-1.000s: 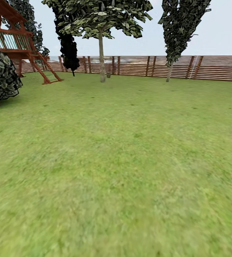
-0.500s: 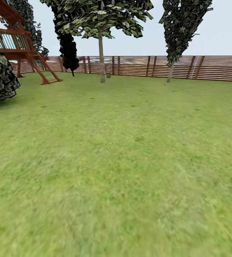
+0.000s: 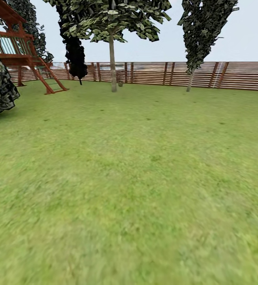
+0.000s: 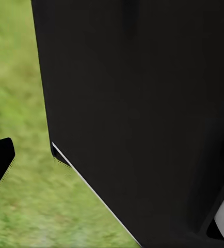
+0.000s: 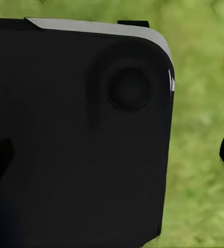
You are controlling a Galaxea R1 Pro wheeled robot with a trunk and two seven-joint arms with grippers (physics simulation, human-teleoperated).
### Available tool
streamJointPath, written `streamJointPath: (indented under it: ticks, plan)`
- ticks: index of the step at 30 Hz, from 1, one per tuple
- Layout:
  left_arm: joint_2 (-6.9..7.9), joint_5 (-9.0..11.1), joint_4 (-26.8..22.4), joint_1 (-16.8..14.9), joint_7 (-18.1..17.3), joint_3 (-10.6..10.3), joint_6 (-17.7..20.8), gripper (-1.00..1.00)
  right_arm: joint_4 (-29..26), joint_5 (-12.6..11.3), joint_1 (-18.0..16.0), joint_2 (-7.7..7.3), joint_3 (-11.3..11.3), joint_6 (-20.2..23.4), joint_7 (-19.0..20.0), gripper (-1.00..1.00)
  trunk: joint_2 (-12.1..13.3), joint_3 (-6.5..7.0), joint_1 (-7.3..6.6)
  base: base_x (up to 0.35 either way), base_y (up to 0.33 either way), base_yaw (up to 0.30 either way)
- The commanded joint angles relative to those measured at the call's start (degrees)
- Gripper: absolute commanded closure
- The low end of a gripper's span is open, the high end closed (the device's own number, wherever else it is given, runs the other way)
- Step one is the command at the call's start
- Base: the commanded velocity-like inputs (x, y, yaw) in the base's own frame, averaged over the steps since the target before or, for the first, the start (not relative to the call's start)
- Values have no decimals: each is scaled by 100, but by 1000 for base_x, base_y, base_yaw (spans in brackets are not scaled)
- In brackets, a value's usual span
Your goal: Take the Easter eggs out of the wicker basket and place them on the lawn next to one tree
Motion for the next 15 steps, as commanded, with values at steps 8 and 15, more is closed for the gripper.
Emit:
streamJointPath:
  ticks: [8,15]
  plan:
    - [-2,3,-22,-2,8,27,0,-100,-128,49,-11,-33,52,-7,13,-100,-2,-5,3,333,0,0]
    - [-2,3,-43,-2,8,50,0,-100,-113,59,-12,-39,63,2,8,-100,-2,-5,3,333,0,0]
